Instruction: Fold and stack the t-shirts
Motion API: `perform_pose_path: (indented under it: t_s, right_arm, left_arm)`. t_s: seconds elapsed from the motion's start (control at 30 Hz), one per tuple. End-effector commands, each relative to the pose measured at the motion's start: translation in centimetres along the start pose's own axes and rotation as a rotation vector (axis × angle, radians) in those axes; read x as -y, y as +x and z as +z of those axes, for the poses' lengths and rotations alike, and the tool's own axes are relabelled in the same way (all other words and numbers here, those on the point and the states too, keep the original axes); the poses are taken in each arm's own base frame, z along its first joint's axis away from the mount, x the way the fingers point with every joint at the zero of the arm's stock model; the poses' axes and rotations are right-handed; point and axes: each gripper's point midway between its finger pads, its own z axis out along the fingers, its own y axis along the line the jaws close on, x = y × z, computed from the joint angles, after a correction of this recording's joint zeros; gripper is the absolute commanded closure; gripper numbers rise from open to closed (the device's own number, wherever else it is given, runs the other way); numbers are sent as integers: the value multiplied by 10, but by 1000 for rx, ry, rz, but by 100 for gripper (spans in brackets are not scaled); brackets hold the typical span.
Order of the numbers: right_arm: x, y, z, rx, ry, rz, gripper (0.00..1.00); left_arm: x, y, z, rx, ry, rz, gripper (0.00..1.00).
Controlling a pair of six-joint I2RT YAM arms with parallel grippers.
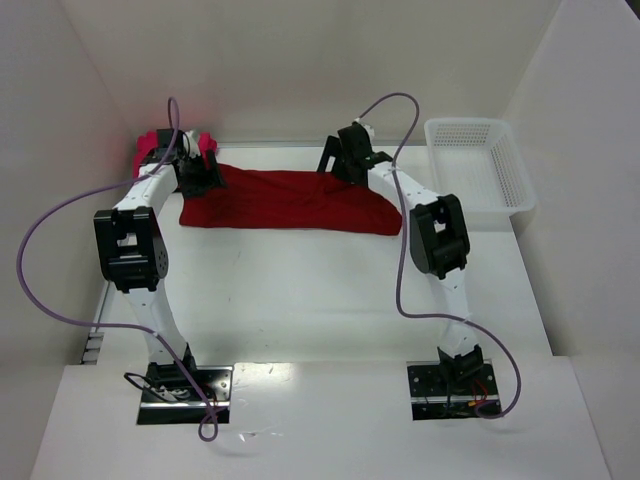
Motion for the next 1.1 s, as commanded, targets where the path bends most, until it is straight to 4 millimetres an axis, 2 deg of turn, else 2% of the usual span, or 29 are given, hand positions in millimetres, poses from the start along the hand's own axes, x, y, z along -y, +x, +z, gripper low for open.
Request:
perform_pose_path:
  t_s: [0.0,0.03,0.23,0.27,0.3,0.33,0.37,0.4,0.53,0.57,0.67,0.73,0.77,0.83,1.0,1.03,1.07]
  right_arm:
    - [-12,-47,-21,134,-47,20,0]
    - [-8,-36,-16,98,-40,15,0]
    - [-19,-41,9,89,-51,45,1]
    - [-15,-36,12,59,-29,32,2]
    - [-27,-53,9,91,-52,36,2]
    - [-26,-40,23,66,-42,12,5]
    - [-27,-41,26,66,-41,-2,5]
    - [-38,-45,24,83,-63,-14,6]
    - [-46,-44,28,81,-70,-29,11]
    - [-47,-34,33,60,-64,-37,13]
    - [-40,-29,30,33,-32,-42,20]
    - [-44,-11,31,0,-29,-74,20]
    - [-44,-12,29,0,-29,-74,20]
    - [-56,0,28,-7,-47,-121,20]
    - [-50,13,40,-19,-24,-154,20]
    - [-54,7,38,-6,-32,-161,20]
    - [-48,12,43,-9,-12,-172,20]
  left_arm:
    - [9,-14,-16,56,36,33,20]
    - [9,-14,-16,56,36,33,20]
    - [9,-13,-18,56,36,33,20]
    - [9,-13,-18,56,36,33,20]
    - [9,-13,-18,56,36,33,20]
    - [9,-13,-18,56,36,33,20]
    - [9,-13,-18,56,36,33,20]
    - [9,-13,-18,56,36,33,20]
    - [9,-13,-18,56,36,33,20]
    - [9,-13,-18,56,36,33,20]
    - [5,-14,-19,59,31,26,20]
    - [5,-14,-19,59,31,26,20]
    - [5,-14,-19,59,31,26,20]
    - [4,-12,-15,51,29,24,20]
    - [2,-8,-14,42,27,21,20]
    - [2,-8,-14,42,27,21,20]
    - [3,-7,-17,43,27,21,20]
